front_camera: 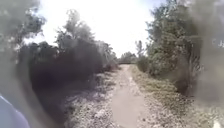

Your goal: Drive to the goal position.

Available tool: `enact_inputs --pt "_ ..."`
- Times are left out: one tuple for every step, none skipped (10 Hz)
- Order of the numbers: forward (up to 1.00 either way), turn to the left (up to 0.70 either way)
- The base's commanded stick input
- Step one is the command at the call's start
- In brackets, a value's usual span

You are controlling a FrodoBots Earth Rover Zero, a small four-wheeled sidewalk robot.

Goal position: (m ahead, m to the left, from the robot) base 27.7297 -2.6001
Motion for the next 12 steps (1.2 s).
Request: enact_inputs --pt "0.70 0.00" --pt "0.70 0.00" --pt "0.70 0.00" --pt "0.70 0.00" --pt "0.70 0.00" --pt "0.70 0.00" --pt "0.70 0.00" --pt "0.70 0.00" --pt "0.70 0.00" --pt "0.70 0.00" --pt "0.70 0.00" --pt "0.70 0.00"
